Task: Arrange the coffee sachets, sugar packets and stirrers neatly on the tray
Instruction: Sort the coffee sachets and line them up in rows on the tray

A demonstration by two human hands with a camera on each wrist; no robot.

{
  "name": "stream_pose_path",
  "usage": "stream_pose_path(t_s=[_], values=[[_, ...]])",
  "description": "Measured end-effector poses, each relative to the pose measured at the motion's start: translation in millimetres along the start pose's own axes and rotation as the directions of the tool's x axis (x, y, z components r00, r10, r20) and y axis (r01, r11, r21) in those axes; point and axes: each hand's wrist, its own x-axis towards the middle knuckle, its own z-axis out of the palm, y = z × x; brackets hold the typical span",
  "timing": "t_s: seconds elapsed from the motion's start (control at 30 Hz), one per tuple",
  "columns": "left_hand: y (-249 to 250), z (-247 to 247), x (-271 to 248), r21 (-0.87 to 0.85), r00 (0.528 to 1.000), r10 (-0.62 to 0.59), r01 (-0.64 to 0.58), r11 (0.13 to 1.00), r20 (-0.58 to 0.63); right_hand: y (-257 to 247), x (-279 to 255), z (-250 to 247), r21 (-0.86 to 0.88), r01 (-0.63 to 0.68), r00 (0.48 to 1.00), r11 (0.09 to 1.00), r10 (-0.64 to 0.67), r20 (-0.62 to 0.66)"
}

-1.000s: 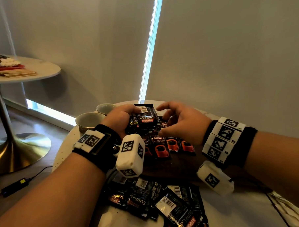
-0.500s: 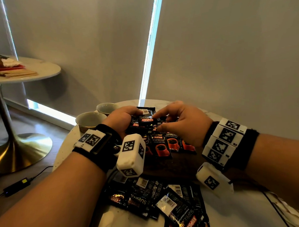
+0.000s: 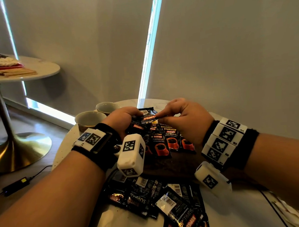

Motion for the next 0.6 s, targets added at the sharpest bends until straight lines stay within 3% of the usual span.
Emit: stream_pose_path(t_s=[0.2,0.3,0.4,0.5,0.6], values=[[-4,-2,4,-0.043,1.0,-0.016,0.017,0.999,0.022,1,0,0,0.015,-0.008,1.0,1.0,0.008,0.0],[-4,-1,7,-0.157,0.998,0.024,-0.014,0.988,0.063,1,0,-1,0.003,-0.007,1.0,1.0,0.007,-0.027],[-4,-1,3,-0.37,0.987,0.004,0.058,0.927,0.163,1,6,-5,0.059,-0.039,0.992,0.997,0.046,-0.114],[-3,-6,2,-0.509,0.982,0.044,0.055,0.859,0.181,2,14,-11,0.161,-0.105,0.969,0.981,0.137,-0.206],[1,-14,0,-0.648,0.969,0.145,0.021,0.762,0.202,10,18,-9,0.195,-0.234,0.95,0.953,0.266,-0.162]])
